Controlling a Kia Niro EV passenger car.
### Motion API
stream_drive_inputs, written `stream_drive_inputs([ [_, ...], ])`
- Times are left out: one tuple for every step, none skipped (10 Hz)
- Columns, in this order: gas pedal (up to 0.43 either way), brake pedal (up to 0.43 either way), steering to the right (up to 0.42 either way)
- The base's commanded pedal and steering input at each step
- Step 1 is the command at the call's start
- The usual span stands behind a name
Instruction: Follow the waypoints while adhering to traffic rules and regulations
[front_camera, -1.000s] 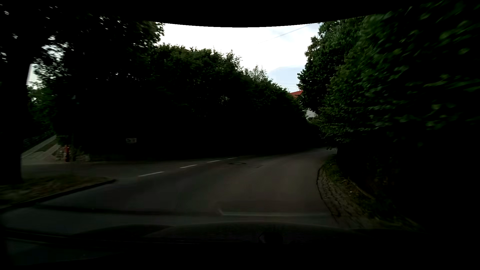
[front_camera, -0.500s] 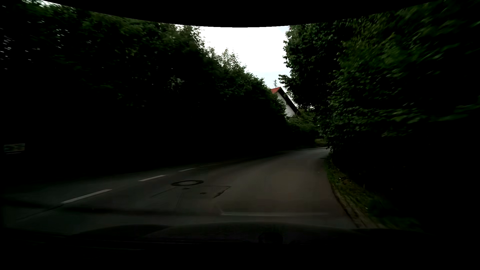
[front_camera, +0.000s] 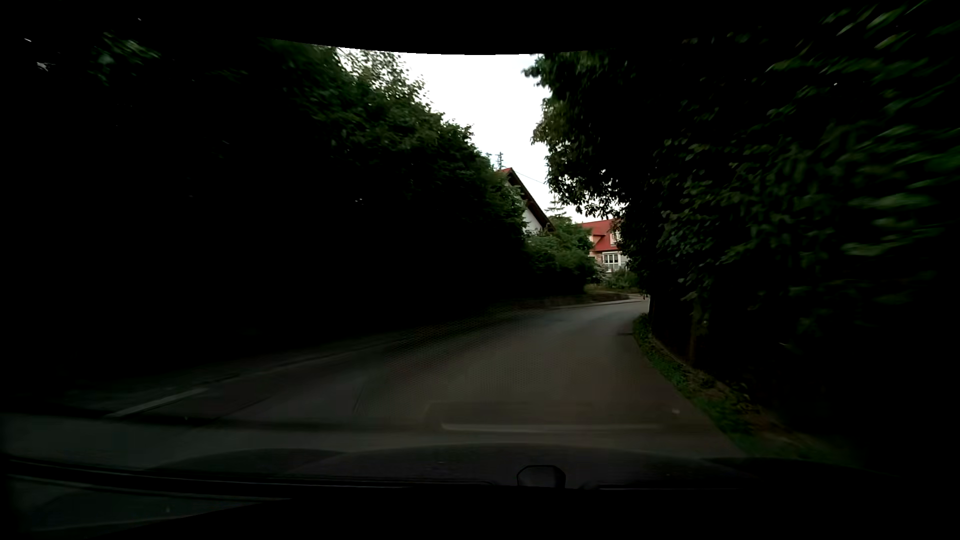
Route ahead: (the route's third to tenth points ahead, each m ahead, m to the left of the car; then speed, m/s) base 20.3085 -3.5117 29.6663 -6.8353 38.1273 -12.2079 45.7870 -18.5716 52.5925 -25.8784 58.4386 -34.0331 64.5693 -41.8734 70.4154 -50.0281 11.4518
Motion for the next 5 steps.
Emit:
stream_drive_inputs([
  [0.028, 0.006, 0.095],
  [0.028, 0.006, 0.089],
  [0.028, 0.006, 0.081],
  [0.039, 0.006, 0.074],
  [0.039, 0.006, 0.066],
])
